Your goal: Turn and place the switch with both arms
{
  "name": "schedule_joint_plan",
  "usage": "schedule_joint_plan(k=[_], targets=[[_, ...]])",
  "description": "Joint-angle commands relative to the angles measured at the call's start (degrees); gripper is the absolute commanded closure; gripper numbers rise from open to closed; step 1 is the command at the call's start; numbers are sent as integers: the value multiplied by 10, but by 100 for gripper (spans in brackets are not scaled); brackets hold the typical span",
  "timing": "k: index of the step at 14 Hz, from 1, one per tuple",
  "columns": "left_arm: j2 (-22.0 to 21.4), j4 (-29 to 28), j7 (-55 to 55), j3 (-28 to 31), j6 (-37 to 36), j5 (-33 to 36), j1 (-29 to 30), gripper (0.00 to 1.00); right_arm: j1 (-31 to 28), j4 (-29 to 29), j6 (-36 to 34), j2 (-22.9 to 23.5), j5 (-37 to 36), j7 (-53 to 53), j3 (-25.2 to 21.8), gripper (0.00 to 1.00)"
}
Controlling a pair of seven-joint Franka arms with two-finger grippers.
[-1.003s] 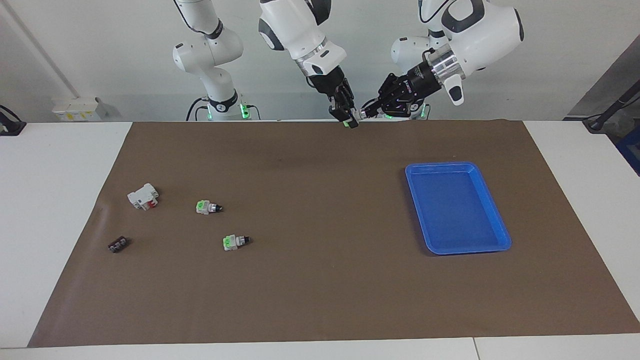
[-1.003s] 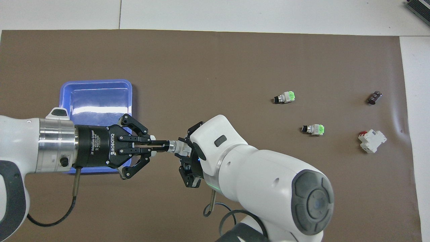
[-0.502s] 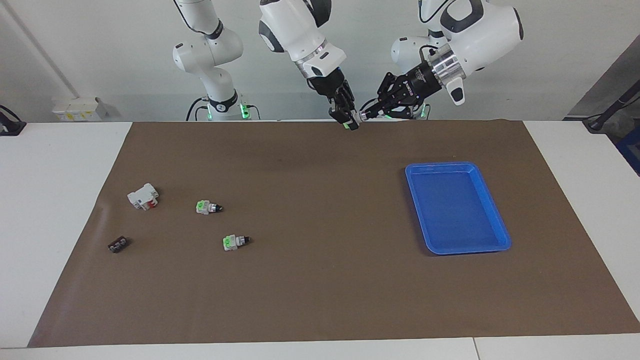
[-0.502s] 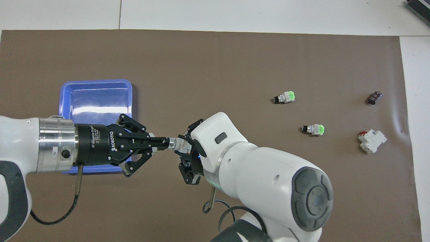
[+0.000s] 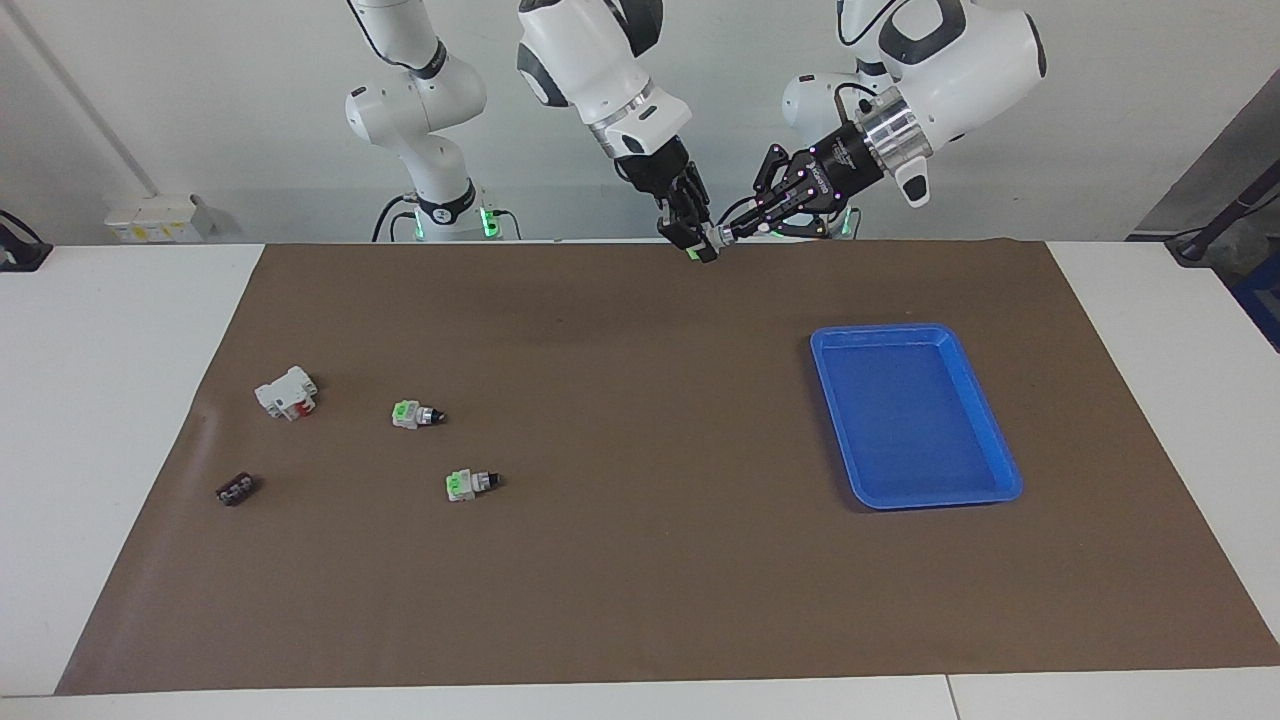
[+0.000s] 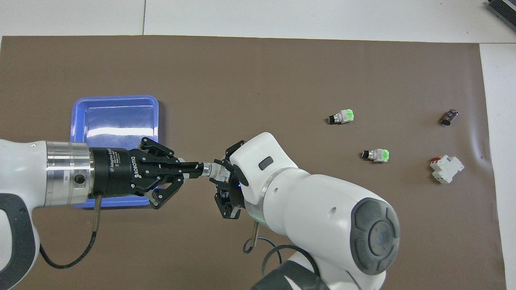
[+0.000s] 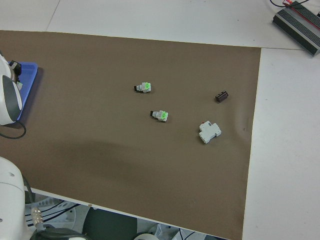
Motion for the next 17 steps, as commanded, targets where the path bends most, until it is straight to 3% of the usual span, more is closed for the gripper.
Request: schedule_joint_plan(k=[1,10,17], targets=[[0,3,-50,-1,72,-6,-4,100,4,-7,-14,1,-1,26,11,2],[-4,-7,-38,-2,72,-2,-4,100,3,-8,-19,-3,-1,24,11,0],[-10,-24,-13,-2,70,45,-6,100,-3,-8,-25,-11,-1,21,10,0]])
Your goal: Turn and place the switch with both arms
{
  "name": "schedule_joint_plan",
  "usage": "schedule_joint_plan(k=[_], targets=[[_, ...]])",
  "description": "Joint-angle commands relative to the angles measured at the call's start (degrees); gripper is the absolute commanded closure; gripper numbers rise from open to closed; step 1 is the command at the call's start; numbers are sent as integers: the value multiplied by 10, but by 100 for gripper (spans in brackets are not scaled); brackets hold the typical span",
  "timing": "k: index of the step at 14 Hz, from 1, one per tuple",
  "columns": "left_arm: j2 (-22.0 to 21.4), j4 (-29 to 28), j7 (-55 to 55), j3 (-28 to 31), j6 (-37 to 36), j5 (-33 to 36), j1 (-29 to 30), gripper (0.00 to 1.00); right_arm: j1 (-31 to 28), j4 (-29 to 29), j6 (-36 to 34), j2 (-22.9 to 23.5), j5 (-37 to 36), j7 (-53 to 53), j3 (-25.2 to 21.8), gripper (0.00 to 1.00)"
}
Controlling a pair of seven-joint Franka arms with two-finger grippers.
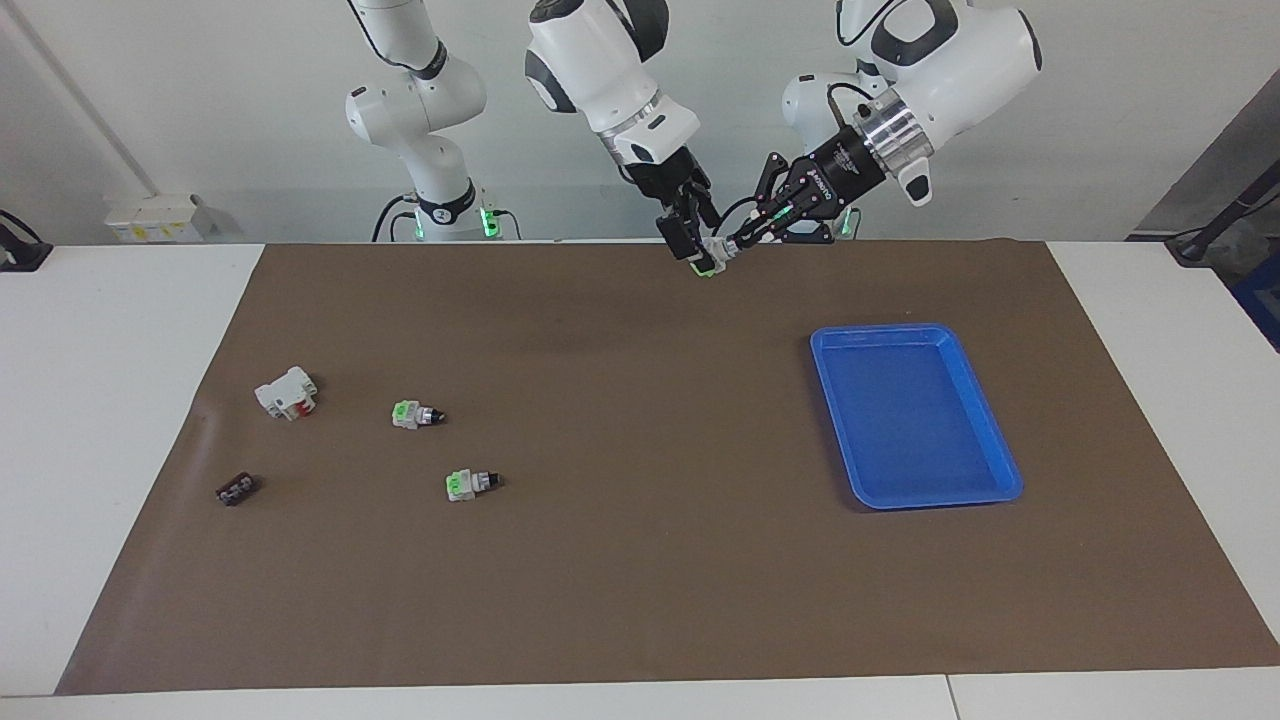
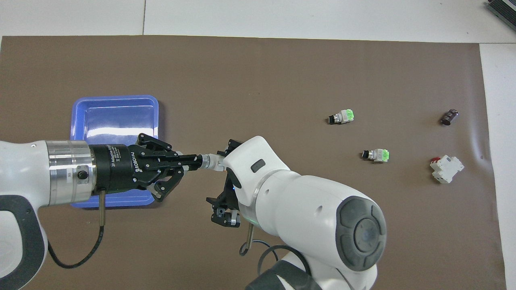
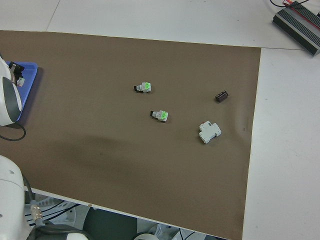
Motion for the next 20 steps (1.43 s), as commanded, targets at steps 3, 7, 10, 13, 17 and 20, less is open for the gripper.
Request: schedule_joint_plan(k=[3,7,10,13,17,20], targets=[[-18,-34,30,0,23,82,0,100,-45,-7,-57,-29,0,15,2,0],[-35,-78,99,1,19,110,34,100,-154,-7,-101,-46,1,17,-2,0],[-34,-96,138,1,19,173,51,100,-239,-7,-102,-41,1,15,-1,0],[-34,-120,212,1,18,199,92,100,-269,-6,-108,-38,-4,50,-6,0],[-25,-140,278,1,23,289,114,100,-293,12,-102,-29,-125,326,-7,0],[-20,-168,364,0,47,301,155,100,-305,15,-158,-29,-252,473,-7,0]])
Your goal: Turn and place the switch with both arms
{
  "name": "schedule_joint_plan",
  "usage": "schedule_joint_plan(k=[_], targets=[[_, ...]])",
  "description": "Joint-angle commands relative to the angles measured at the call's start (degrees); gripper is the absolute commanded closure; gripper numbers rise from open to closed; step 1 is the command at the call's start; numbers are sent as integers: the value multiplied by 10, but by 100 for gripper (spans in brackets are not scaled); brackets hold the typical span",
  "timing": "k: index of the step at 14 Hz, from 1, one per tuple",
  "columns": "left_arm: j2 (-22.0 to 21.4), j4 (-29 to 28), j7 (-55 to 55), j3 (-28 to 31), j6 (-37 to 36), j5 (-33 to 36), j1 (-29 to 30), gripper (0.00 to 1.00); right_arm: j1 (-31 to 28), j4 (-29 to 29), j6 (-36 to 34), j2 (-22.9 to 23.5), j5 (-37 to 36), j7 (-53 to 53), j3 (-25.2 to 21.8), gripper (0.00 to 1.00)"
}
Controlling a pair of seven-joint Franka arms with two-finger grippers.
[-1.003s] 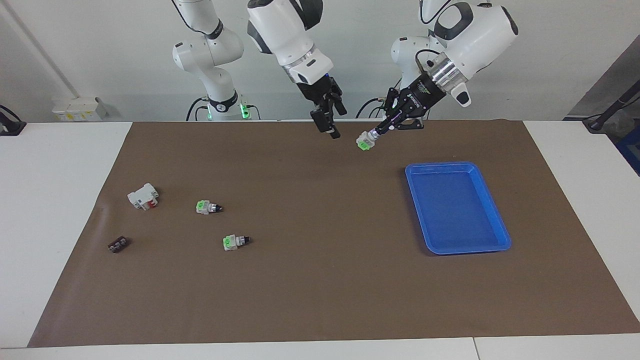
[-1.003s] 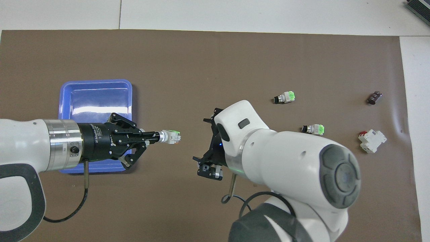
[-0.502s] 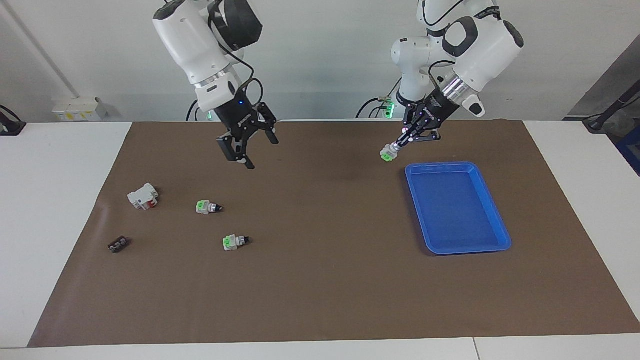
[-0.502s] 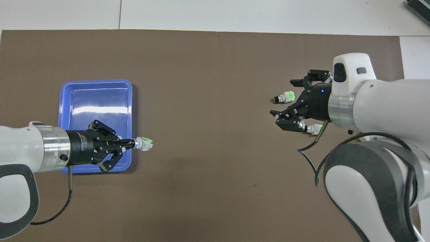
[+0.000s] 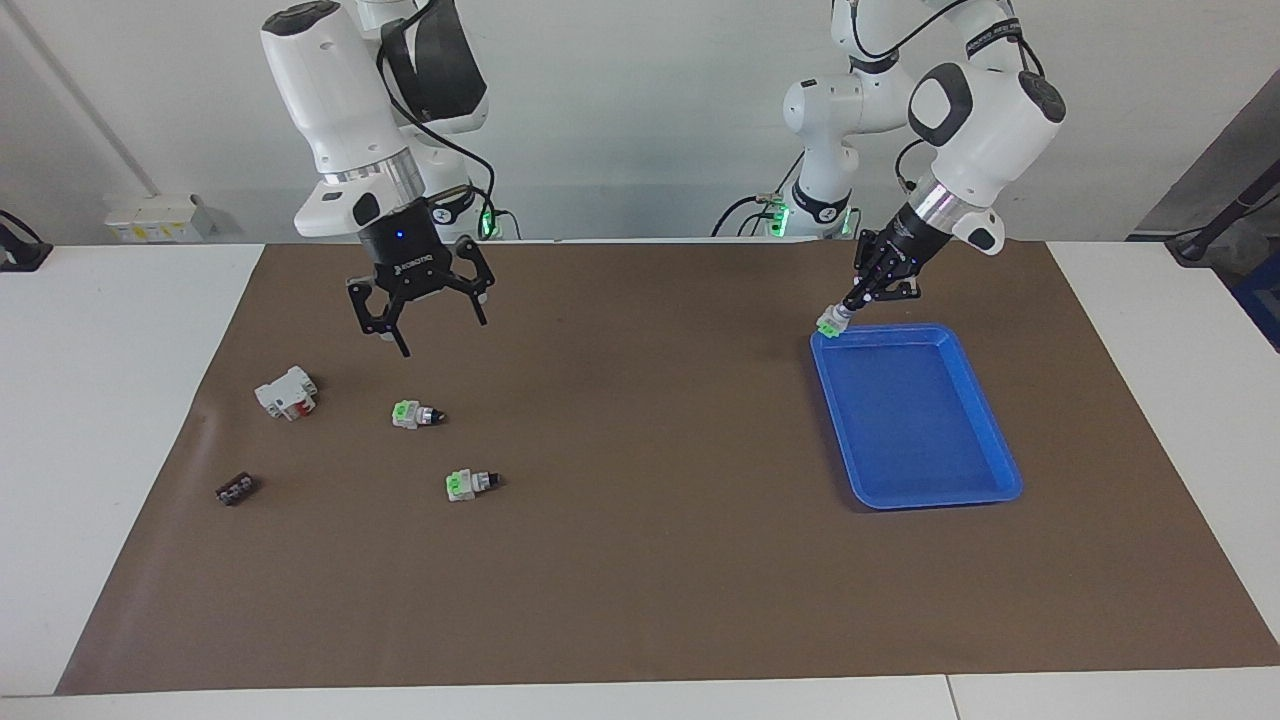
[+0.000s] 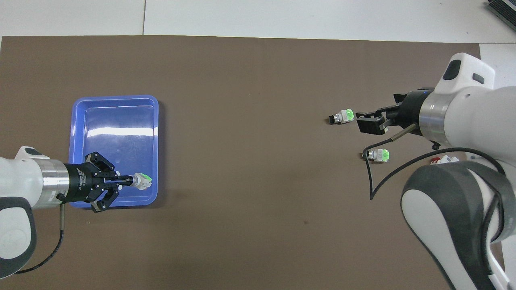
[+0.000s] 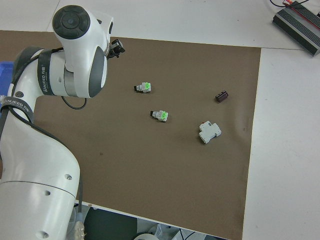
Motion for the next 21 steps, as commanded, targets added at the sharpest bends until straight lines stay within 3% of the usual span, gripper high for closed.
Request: schedule_joint_plan(k=[1,6,9,11,12,13,14,17,21], targets=[[0,-41,78,-4,42,22,37,100,-19,19,-58,4,-55,119,7,0],[55,-76,163,-4,128,24,56,100,-28,110,-206,12,-68,221,-14,0],[77,-76,176,-4,165,29,61,100,20,174,-308,12,-59,229,-99,0],[84,-76,177,-3,166,42,61,100,71,210,-359,22,-56,223,-183,0],[85,-73,179,-3,165,49,61,100,66,216,-371,26,-43,220,-183,0],[88,-68,178,-3,160,53,61,29,60,216,-374,28,-37,219,-183,0],[88,-65,179,-3,158,54,60,0,60,212,-374,27,-36,217,-182,0],[75,-29,180,-3,103,55,60,0,37,178,-370,11,-35,215,-149,0],[79,95,188,-3,-24,83,61,0,48,172,-370,5,-35,216,-150,0]])
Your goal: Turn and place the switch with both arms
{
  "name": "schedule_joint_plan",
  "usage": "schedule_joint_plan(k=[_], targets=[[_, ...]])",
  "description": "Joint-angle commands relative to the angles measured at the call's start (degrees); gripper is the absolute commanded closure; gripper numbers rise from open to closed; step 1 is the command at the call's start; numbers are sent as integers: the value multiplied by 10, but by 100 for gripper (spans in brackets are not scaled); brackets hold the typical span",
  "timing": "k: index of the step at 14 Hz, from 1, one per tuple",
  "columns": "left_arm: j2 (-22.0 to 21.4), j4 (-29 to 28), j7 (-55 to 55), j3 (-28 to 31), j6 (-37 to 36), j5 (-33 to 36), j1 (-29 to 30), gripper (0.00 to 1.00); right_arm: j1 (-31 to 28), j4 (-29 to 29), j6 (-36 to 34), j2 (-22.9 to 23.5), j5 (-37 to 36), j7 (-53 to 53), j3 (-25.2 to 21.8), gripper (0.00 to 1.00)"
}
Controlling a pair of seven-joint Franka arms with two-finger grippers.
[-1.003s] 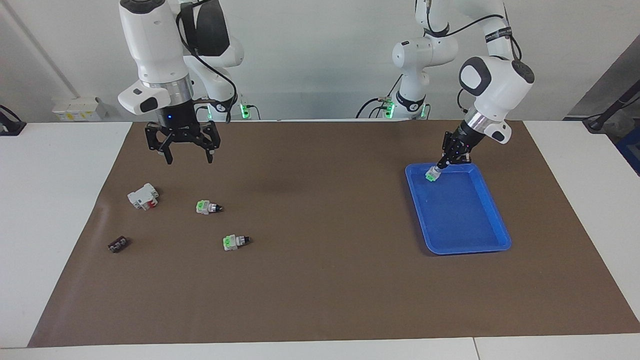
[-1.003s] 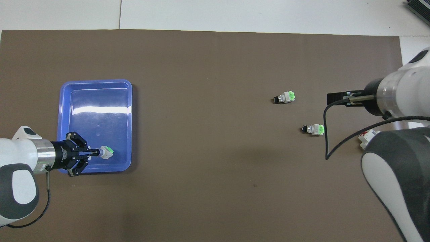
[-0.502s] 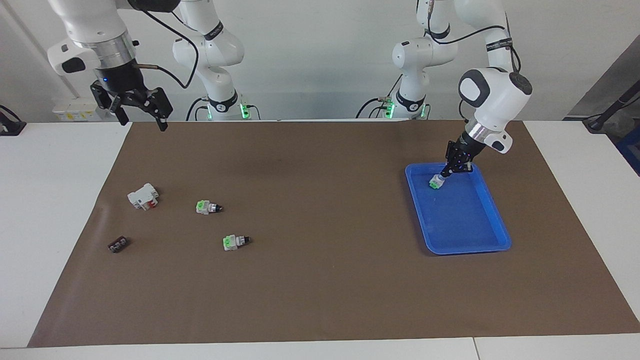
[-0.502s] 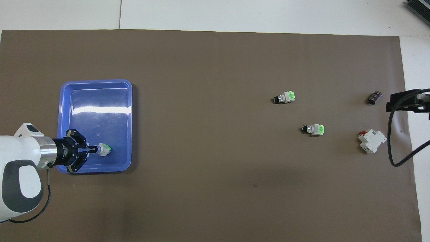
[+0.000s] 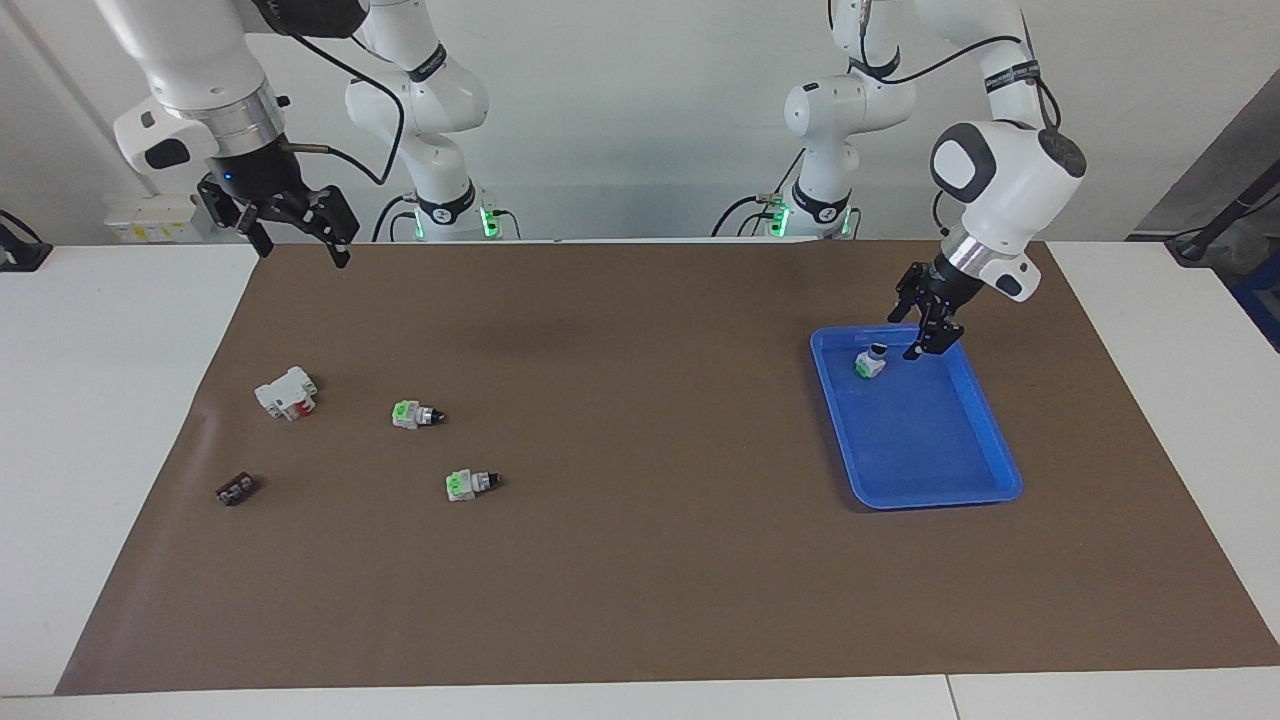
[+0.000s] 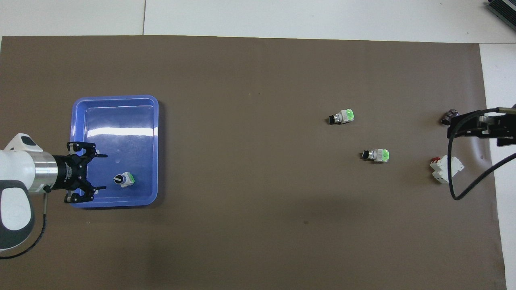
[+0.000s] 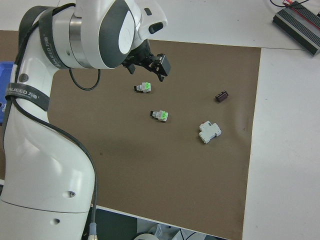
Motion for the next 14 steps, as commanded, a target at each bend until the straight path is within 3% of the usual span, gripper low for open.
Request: schedule_joint_plan(k=[1,14], targets=[[8,85,25,-4,-74,69,-1,0,-6,-12,-6,-12,11,0,4,0],[22,205,580,-4,-73,147,-5,0,-20,-18,-6,-15,11,-50,1,0]])
